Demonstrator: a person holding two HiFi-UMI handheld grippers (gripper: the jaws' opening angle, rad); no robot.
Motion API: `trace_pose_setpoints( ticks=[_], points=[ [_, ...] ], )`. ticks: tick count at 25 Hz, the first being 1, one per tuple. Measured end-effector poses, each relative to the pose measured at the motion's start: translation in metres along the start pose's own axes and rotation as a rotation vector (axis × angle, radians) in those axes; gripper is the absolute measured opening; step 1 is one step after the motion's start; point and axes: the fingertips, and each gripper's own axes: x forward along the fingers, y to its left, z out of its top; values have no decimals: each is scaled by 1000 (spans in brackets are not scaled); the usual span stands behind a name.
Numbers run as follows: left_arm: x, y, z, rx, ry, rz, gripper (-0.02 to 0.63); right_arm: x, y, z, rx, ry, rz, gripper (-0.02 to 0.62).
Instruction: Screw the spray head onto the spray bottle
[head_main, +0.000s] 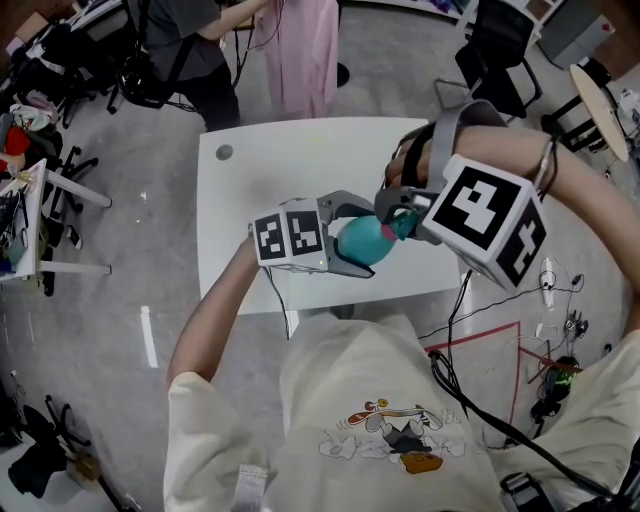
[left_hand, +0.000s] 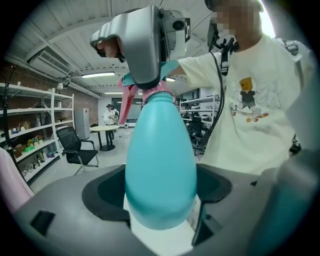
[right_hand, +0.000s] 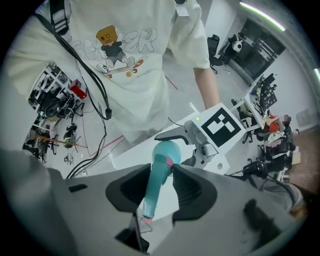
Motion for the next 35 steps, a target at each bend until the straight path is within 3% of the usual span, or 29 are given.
trace_pose_setpoints(
  ticks=[4,11,15,19,24,28,35],
  points=[
    [6,-1,1,-24,16,11,402,0,2,0,6,16,-3,129],
    [16,-8,0,-167,106,-23,402,7,16,-5,-74,132,34,126],
    [21,-7,-1,-178,166,25,403,8,21,-4,-84,162,64,126],
    [20,0,0,-196,170,104,403,7,21,-9,-24,156,80,126],
    [16,17,-2,-233,219,244,402,5,18,-23,86,156,89,126],
    [10,33,-7,-235,267,416,402,9,14,-32,223,143,79,126],
    [-8,56,-23,-229,356,731,402,18,3,-41,625,54,49,126]
  ],
)
